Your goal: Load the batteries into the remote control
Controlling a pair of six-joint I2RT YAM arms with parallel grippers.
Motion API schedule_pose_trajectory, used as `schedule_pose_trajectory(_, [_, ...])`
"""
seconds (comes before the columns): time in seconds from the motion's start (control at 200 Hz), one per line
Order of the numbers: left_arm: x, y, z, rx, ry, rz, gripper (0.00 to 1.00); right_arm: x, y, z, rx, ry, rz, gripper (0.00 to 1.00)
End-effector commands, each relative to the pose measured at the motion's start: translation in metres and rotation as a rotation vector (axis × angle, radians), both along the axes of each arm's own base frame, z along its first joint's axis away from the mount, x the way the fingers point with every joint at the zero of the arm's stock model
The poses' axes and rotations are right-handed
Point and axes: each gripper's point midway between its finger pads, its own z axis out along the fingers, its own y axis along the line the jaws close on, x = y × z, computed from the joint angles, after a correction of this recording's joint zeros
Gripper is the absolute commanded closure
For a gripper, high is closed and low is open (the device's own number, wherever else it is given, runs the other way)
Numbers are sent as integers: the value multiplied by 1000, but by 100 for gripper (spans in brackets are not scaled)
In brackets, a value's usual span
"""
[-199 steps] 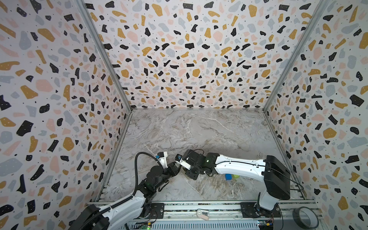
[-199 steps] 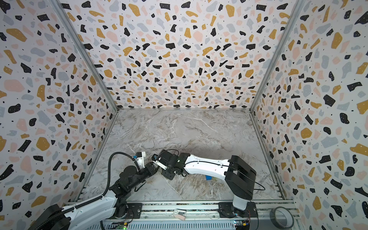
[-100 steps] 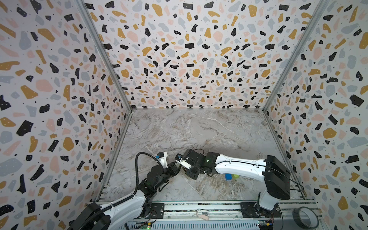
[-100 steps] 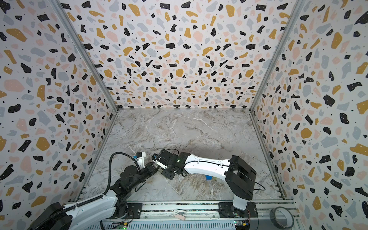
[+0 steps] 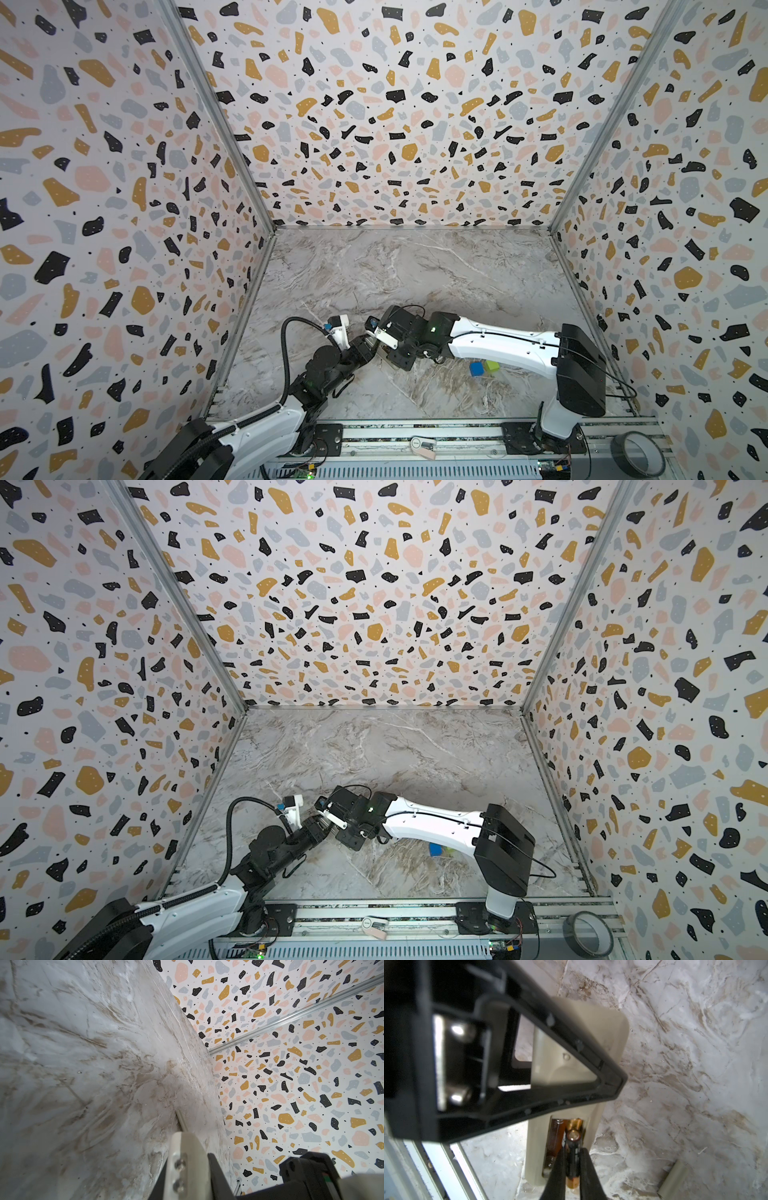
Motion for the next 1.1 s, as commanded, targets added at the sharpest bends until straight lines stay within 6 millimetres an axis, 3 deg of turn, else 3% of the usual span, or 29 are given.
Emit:
schedule_pose_trajectory(0.0, [-3, -2, 31, -121, -97, 0, 100, -12, 15, 7, 27, 36, 57, 97])
schedule_pose_trajectory(0.586, [-4, 4, 28, -146, -94, 44, 100, -10, 10, 3, -8, 34, 34, 97])
schedule_pose_trajectory(1.096, [-7, -1, 31, -150, -105, 14, 100, -9, 11, 0, -5, 35, 23, 81])
